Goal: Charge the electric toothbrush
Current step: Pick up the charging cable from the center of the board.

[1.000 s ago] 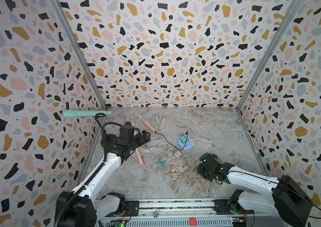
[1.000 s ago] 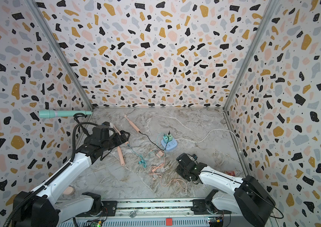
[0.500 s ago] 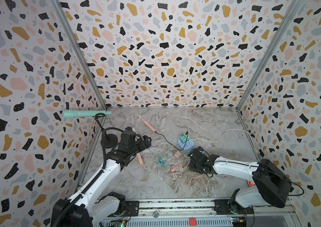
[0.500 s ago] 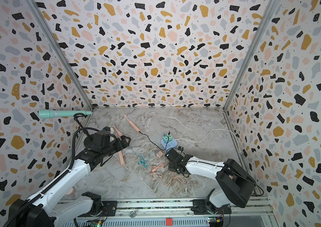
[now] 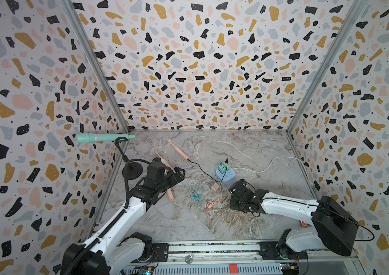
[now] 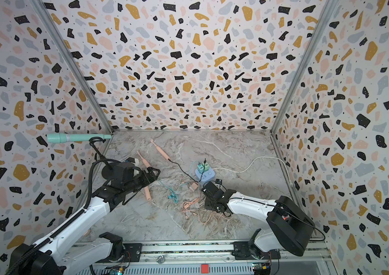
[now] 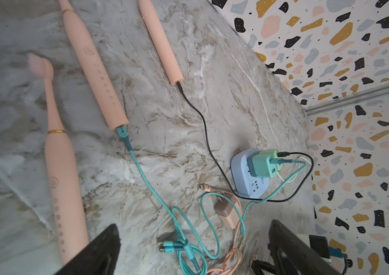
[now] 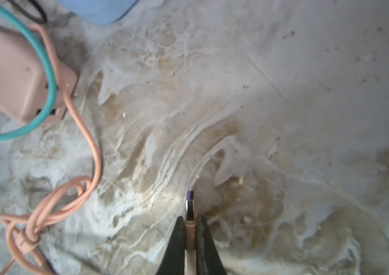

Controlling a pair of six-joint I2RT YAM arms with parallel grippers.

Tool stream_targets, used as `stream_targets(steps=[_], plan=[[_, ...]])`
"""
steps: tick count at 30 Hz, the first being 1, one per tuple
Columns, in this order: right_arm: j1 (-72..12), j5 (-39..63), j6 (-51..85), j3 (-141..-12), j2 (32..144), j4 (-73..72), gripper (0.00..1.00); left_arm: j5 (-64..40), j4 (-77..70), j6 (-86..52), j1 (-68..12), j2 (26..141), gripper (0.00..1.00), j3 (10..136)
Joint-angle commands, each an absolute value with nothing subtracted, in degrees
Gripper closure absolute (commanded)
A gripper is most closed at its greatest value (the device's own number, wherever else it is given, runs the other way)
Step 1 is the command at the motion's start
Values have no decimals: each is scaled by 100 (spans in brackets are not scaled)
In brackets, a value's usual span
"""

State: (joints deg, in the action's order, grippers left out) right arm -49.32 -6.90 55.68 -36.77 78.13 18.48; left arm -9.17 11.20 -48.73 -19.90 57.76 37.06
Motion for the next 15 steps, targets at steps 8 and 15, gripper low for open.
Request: stream_targets(steps=[8, 15], plan=[[-5060, -6, 4020, -3944, 6300, 1166, 100, -756, -559, -6799, -3334, 5569, 7, 3146], [-5528, 406, 3264, -4256, 6150, 662, 100, -536, -1124, -7415, -4568, 6217, 8, 3504]])
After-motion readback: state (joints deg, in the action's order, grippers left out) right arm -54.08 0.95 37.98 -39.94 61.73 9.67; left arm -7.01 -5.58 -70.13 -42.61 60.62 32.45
